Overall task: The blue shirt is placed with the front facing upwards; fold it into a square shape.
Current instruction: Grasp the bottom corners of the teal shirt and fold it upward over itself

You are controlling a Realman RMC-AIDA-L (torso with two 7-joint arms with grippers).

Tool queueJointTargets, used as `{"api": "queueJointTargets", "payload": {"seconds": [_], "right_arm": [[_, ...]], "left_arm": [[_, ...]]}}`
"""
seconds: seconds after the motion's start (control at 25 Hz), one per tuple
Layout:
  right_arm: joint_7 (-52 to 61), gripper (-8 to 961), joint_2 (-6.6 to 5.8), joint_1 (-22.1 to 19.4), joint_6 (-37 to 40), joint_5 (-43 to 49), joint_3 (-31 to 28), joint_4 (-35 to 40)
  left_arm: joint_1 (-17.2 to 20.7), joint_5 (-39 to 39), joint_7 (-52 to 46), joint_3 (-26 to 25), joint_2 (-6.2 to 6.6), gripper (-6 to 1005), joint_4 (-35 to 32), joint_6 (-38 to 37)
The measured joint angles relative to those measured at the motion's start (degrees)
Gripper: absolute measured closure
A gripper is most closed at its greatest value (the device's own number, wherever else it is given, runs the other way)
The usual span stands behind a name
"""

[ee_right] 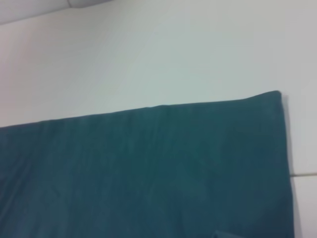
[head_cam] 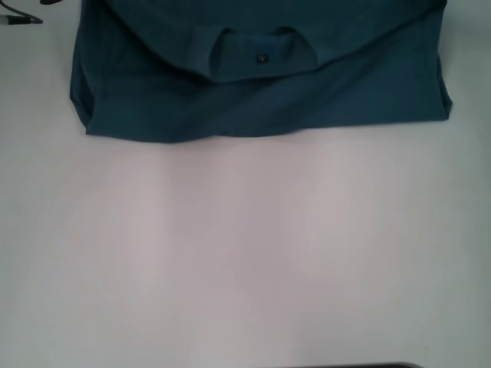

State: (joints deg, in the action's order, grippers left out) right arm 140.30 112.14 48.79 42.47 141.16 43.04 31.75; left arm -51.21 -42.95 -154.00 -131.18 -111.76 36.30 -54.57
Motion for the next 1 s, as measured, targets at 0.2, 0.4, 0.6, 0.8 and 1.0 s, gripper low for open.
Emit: {"api": "queueJointTargets", "payload": {"seconds": [0.2,0.4,0.6,0.8,1.0], "right_arm": [[-0.1,899,0.0,0.2,-0.9,0.2,0.4,-0.1],[-0.4,899,0.17,0.1,-2.0,0.3,0.5,-0.5],[-0.5,898,0.48,-0.1,-2.4,0.3,0.5,-0.6],[-1.8,897,0.57,0.0,-1.2,0.4,1.1,-0.6],[0.8,897,-0.22,0.0,-0.2,1.9,3.5,-1.8]], "left_arm": [[0.0,1.9,-1.6,0.2,-0.15,965,0.1,1.7],[-0.3,2.8,-1.7,0.3,-0.25,945,0.0,3.1],[-0.5,2.9,-0.8,0.3,-0.68,924,0.0,2.9],[-0.5,3.0,-0.1,0.3,-1.04,904,-0.5,2.5],[-0.5,3.3,-0.4,0.2,-0.77,883,-2.2,2.6]]}}
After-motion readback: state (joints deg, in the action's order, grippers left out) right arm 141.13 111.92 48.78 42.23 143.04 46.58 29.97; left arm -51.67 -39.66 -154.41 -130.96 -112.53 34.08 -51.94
